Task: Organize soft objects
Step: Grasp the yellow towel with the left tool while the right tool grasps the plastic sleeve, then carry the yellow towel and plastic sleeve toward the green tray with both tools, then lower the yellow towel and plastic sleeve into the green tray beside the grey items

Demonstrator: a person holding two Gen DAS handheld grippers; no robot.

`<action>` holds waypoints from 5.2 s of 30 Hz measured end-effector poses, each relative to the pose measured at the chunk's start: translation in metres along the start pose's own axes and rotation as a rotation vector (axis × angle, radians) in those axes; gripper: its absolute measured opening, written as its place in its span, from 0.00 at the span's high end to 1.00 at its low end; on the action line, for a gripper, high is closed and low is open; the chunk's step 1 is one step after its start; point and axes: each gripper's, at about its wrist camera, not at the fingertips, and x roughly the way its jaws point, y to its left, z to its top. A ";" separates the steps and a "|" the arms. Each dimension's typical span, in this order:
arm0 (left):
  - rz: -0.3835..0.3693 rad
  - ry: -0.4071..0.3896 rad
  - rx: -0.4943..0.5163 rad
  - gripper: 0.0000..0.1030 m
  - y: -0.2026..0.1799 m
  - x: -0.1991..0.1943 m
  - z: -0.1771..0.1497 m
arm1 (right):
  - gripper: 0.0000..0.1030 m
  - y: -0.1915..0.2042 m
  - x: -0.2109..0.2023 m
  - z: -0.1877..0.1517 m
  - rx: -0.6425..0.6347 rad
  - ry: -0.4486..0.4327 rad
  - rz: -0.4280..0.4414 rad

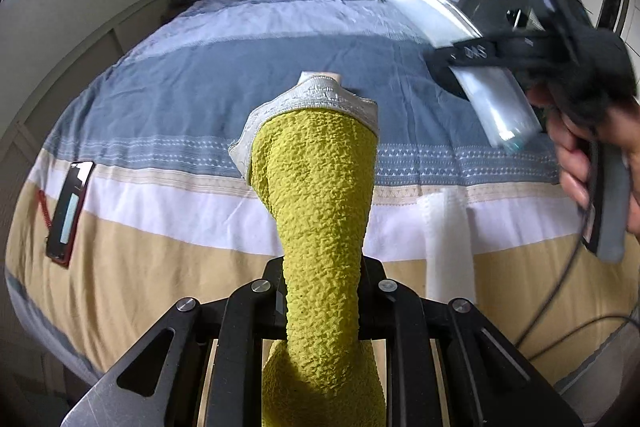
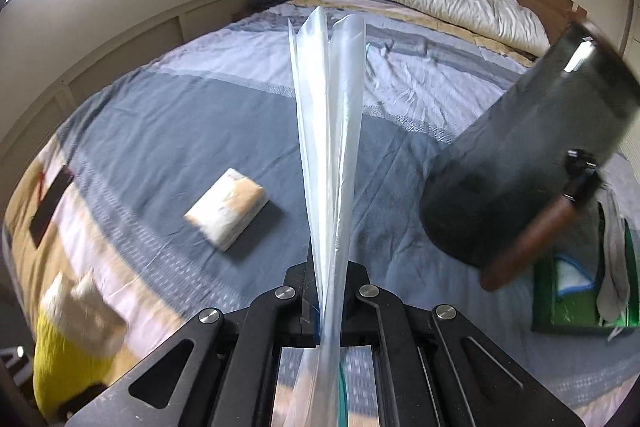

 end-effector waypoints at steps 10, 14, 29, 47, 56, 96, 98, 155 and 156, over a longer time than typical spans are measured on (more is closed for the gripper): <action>-0.022 -0.046 0.045 0.85 -0.036 -0.048 -0.001 | 0.97 -0.024 -0.097 -0.045 0.013 -0.038 -0.005; -0.041 -0.067 0.054 0.85 -0.052 -0.062 -0.002 | 0.97 -0.036 -0.143 -0.068 0.028 -0.060 -0.020; -0.106 -0.127 0.147 0.85 -0.125 -0.095 -0.004 | 0.97 -0.089 -0.281 -0.168 0.134 -0.081 -0.129; -0.227 -0.132 0.297 0.84 -0.237 -0.095 0.013 | 0.97 -0.165 -0.367 -0.215 0.287 -0.088 -0.293; -0.239 -0.125 0.318 0.84 -0.271 -0.082 0.027 | 0.97 -0.187 -0.359 -0.206 0.332 -0.081 -0.313; -0.220 -0.158 0.155 0.84 -0.348 0.026 0.165 | 0.97 -0.347 -0.190 -0.117 0.371 -0.095 -0.329; -0.221 -0.148 0.146 0.83 -0.350 0.032 0.170 | 0.97 -0.354 -0.179 -0.113 0.366 -0.092 -0.327; -0.145 -0.094 0.093 0.83 -0.426 0.145 0.196 | 0.97 -0.437 -0.003 -0.065 0.233 0.018 -0.325; -0.144 -0.093 0.094 0.83 -0.426 0.146 0.196 | 0.97 -0.436 -0.002 -0.064 0.232 0.019 -0.325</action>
